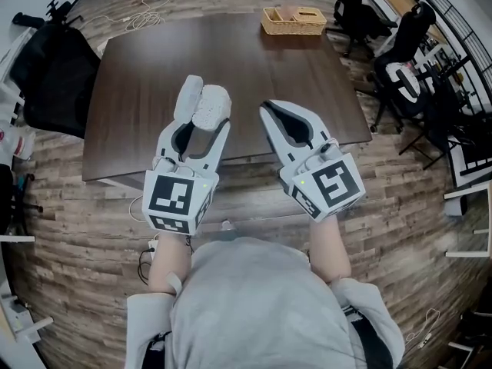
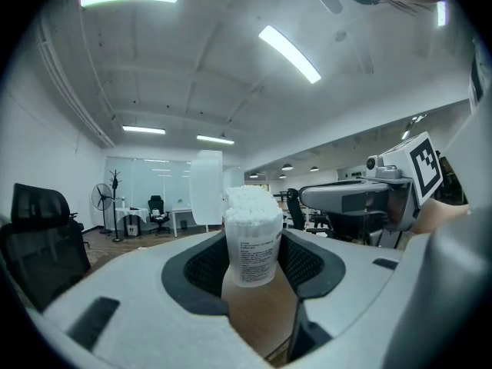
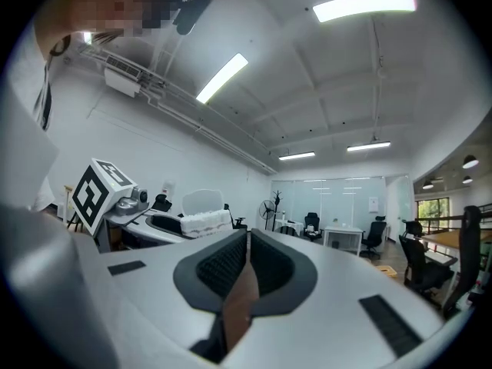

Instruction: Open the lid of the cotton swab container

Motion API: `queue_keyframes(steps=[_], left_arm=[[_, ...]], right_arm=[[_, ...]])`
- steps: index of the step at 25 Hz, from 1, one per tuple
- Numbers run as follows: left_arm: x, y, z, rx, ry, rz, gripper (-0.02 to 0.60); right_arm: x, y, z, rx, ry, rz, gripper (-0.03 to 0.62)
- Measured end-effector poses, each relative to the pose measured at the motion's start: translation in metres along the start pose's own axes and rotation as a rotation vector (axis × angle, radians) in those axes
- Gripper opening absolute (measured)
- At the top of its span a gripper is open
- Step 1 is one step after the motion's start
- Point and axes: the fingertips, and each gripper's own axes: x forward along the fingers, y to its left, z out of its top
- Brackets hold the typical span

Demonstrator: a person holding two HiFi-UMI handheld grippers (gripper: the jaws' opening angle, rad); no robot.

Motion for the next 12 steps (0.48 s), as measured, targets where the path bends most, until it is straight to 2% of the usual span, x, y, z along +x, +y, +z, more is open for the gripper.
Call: queue_keyframes(steps=[12], left_arm=[[-0.027, -0.021, 0.012, -0.011, -0.030, 0.100, 0.192]], right_arm=[[-0.058, -0.016, 0.005, -0.016, 0.000, -0.067, 0.021]])
